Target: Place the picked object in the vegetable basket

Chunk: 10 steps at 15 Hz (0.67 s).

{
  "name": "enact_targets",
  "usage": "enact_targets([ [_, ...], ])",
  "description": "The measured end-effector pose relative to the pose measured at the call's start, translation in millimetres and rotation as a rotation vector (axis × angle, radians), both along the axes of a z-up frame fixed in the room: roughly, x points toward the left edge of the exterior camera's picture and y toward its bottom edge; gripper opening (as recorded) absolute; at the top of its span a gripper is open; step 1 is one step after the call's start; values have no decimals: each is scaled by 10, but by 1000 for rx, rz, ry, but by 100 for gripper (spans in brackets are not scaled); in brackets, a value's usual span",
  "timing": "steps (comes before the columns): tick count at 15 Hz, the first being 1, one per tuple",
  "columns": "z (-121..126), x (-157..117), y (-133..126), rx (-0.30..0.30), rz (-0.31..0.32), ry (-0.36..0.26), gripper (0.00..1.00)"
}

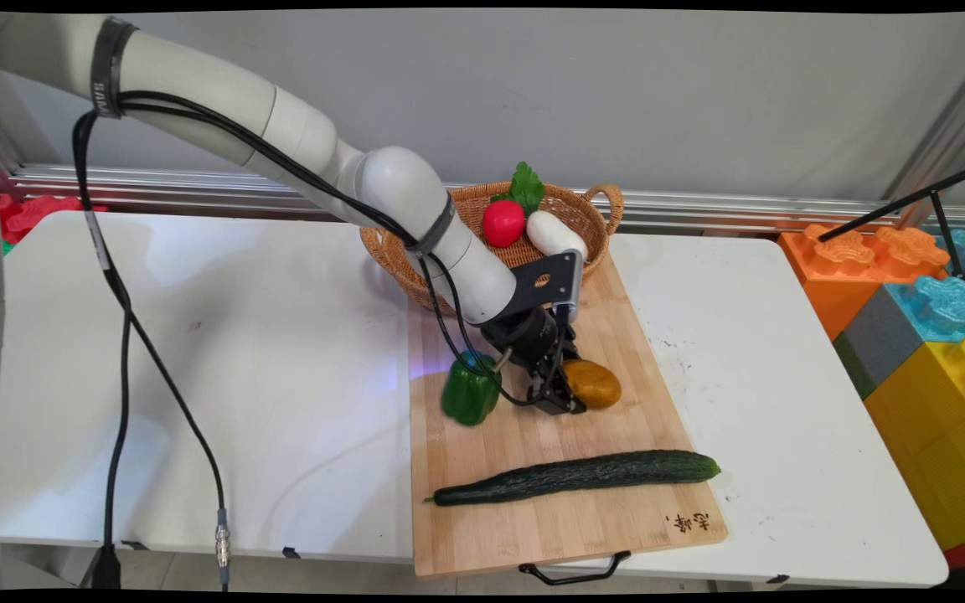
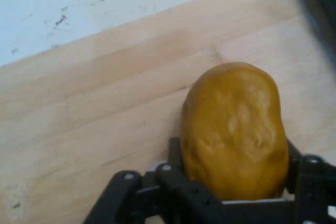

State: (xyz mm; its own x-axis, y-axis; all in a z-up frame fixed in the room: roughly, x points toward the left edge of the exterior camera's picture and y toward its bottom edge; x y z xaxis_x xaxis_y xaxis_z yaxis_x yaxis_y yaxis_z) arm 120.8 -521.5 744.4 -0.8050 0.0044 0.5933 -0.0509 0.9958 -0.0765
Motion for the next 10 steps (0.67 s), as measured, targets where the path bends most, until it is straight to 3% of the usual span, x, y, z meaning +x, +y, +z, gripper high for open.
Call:
enact_targets([
  [5, 133, -30, -22, 31, 7, 37, 0],
  [10, 611, 39, -194, -14, 106, 93, 0],
])
